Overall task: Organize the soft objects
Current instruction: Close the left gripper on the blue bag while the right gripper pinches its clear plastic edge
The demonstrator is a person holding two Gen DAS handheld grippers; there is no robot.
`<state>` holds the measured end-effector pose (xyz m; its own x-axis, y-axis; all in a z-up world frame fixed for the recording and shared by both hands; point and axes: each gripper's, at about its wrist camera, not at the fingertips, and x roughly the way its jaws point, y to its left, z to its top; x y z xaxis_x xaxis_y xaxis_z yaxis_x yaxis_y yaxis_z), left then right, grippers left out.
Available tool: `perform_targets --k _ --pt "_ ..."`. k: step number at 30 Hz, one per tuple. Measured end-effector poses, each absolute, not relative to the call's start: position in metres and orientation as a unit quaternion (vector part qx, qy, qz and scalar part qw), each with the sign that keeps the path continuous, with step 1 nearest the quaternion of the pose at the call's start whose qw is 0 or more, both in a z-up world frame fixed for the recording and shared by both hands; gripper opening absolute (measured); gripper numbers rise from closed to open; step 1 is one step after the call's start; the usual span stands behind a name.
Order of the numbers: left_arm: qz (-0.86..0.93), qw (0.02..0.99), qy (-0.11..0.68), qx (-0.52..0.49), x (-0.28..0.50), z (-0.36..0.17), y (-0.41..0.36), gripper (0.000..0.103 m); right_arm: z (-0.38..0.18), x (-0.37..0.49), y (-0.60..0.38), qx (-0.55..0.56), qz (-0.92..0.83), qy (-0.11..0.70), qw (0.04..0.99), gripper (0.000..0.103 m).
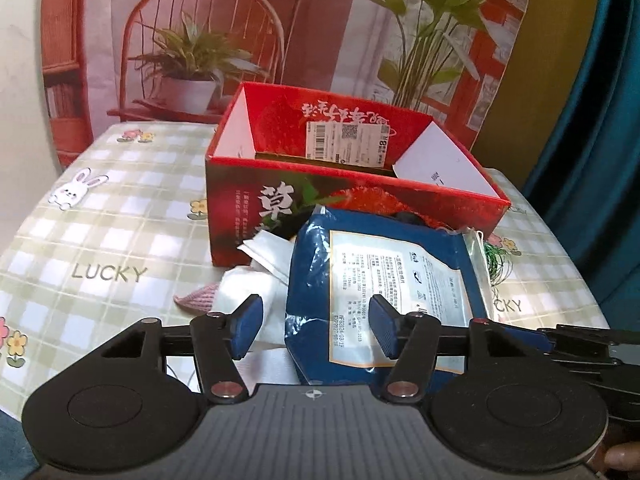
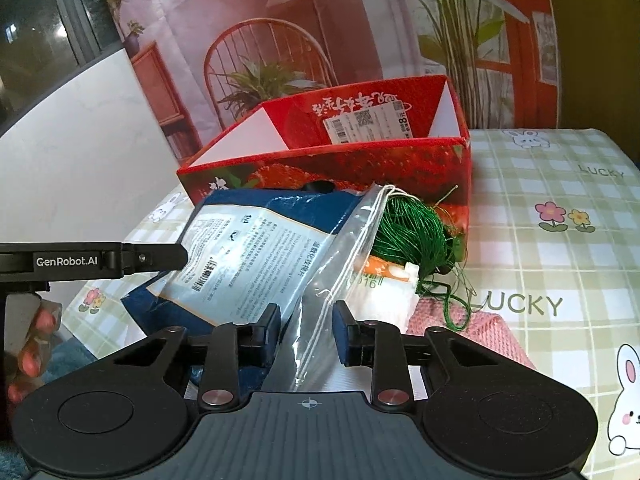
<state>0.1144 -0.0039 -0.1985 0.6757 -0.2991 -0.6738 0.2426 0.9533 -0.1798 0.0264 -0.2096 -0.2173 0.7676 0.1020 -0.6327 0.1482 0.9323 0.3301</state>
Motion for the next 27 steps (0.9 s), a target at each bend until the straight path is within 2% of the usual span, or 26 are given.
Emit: perform_targets --k 7,12,17,19,20,23,27 --pt "-0.176 0.9 0.384 -0.107 0.122 -0.207 0.01 0.061 -0.22 0.027 -0.21 0.188 -0.014 0.343 0.92 0.026" --pt "-0.186 0.904 0.376 -0.079 0.12 -0.209 -0.001 0.063 -0.222 0.028 -0.211 0.191 -0.015 0.347 0.918 0.026" --pt "-0.193 0.899 0.381 -0.096 0.123 -0.213 0.002 0.063 -0.224 0.028 -0.212 0.197 -0.017 0.349 0.916 0.026" --pt "-0.199 0.903 0.372 -0.084 0.118 -0.209 0.002 0.054 -0.224 0.028 -0.212 0.197 -0.016 0.348 0.916 0.025" --pt "-0.207 0.905 0.364 -0.073 0.115 -0.206 -0.001 0.04 -0.222 0.028 -0.212 0.195 -0.017 0.346 0.918 0.025" --pt "-0.224 0.912 0.341 -0.052 0.107 -0.197 -0.006 0.036 -0.214 0.024 -0.209 0.186 -0.012 0.328 0.926 0.023" --pt "-0.265 0.897 0.343 -0.087 0.107 -0.192 -0.003 0.031 -0.2 0.019 -0.208 0.166 -0.008 0.298 0.94 0.013"
